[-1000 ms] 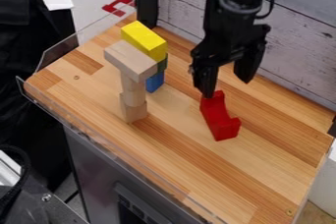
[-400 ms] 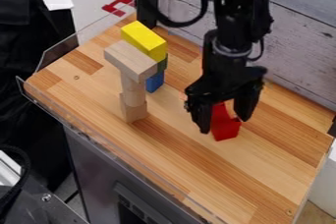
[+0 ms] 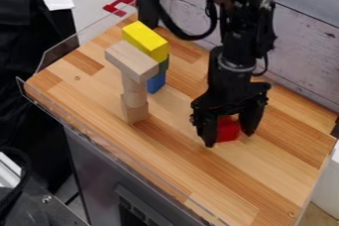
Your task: Put the red arch on top of the yellow rectangular tower
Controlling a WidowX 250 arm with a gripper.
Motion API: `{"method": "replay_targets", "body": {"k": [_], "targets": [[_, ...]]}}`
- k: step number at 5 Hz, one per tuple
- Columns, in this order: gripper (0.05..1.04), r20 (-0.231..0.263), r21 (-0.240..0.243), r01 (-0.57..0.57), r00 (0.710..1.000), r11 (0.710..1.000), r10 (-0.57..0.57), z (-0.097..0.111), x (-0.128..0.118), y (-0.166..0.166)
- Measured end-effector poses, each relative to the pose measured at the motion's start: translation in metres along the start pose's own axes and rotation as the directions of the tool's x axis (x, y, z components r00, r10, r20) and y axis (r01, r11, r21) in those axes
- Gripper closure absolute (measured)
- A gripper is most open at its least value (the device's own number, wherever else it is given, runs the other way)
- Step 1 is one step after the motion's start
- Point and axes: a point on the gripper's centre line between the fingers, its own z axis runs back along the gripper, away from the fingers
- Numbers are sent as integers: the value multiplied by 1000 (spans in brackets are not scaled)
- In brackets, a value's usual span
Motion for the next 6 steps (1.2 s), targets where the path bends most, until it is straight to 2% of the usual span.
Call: {"method": "replay_targets", "body": {"k": [1, 2, 3, 4, 5, 6], "targets": [[147, -15, -14, -26, 1000, 1000, 26, -1, 1, 1], [456, -40, -28, -40, 998, 999, 39, -6, -1, 5], [517, -4, -91, -73, 997, 993, 73, 15, 1, 15], [517, 63, -156, -76, 994, 985, 87, 58, 2, 18], [517, 144, -201, -73, 984, 977, 103, 108, 8, 7], [517, 206, -253, -113, 964, 961, 167, 154, 12, -2]]}}
